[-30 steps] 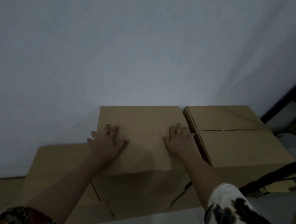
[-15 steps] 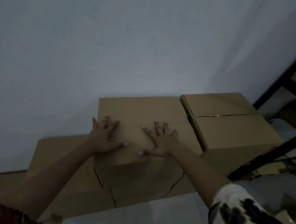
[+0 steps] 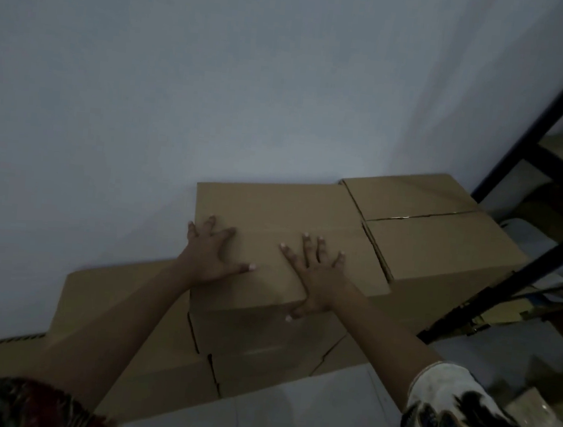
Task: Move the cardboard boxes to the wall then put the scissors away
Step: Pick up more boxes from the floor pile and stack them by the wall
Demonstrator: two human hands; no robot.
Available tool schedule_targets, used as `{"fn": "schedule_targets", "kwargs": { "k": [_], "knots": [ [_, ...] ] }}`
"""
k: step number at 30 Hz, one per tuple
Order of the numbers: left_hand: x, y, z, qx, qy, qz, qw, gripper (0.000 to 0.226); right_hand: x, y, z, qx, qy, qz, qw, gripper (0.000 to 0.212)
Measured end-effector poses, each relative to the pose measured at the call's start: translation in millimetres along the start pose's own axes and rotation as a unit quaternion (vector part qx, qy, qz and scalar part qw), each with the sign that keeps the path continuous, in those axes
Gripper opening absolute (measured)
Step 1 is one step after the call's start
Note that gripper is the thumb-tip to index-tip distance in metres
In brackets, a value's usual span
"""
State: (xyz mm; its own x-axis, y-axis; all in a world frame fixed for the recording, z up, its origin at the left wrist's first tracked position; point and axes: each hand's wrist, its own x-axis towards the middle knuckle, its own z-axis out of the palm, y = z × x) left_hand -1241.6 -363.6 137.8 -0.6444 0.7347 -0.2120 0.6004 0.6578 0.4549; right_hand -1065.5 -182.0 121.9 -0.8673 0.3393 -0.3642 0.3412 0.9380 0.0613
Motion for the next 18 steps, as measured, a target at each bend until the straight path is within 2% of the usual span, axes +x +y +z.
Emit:
{"fn": "schedule_targets", "kwargs": {
  "k": [2,6,11,18],
  "knots": [
    [6,8,-1,0.017,-0.004,0.001,1.0,0.119,0,3,0,0.01,0.001,0.014,1.0,0.143],
    [19,5,10,0.026,-0.008,-0.012,1.0,0.119,3,8,-5,0.011,-0.011,0.02,1.0,0.143],
    [18,3,23,0.051,0.02,-0.013,0.998,0.11,14,19,-10,-0.004,-0.026,0.005,1.0,0.144],
    [23,3,32,0.143,0.049,-0.007,0.988,0.115,17,22,-5,-0.016,-0.017,-0.004,1.0,0.145]
  ]
}}
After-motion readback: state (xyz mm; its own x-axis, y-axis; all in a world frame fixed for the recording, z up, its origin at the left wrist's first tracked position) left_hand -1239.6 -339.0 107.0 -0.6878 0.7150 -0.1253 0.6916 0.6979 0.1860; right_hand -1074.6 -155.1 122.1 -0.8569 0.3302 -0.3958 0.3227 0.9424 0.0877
